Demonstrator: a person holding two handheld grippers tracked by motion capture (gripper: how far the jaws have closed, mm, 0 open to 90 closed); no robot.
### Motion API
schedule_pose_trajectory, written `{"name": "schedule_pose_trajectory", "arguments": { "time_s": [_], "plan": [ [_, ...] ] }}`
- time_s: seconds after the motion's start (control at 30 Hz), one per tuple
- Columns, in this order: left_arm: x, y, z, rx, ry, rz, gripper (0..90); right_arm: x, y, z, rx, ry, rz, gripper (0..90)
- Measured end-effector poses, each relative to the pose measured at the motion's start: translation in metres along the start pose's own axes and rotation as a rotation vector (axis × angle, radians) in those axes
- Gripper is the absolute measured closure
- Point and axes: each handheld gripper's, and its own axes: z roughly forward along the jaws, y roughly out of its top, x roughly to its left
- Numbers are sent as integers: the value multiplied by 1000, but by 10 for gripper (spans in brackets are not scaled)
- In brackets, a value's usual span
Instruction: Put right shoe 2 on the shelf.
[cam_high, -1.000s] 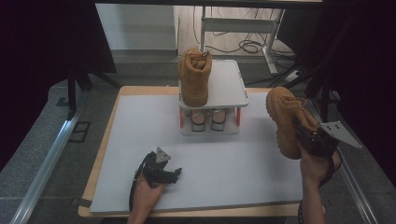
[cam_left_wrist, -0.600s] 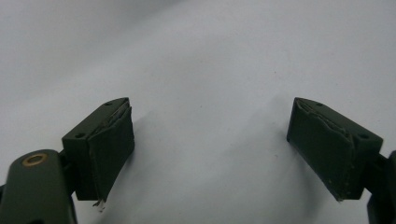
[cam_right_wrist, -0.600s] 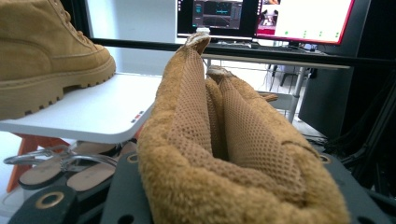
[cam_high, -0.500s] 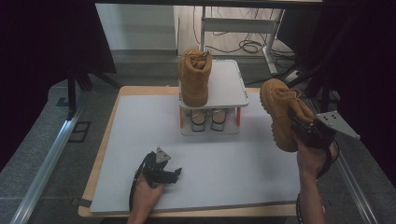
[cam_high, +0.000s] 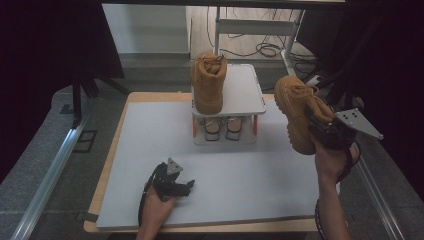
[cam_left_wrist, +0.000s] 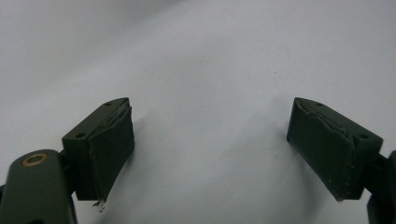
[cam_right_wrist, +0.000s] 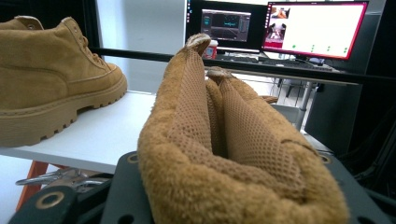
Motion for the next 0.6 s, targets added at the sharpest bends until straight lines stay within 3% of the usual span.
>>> {"name": "schedule_pose_trajectory", "arguments": {
  "time_s": [0.6],
  "plan": [
    [0, 0, 0, -3, 2, 3, 147, 18, 23, 19, -18, 41, -30, 555]
  ]
}}
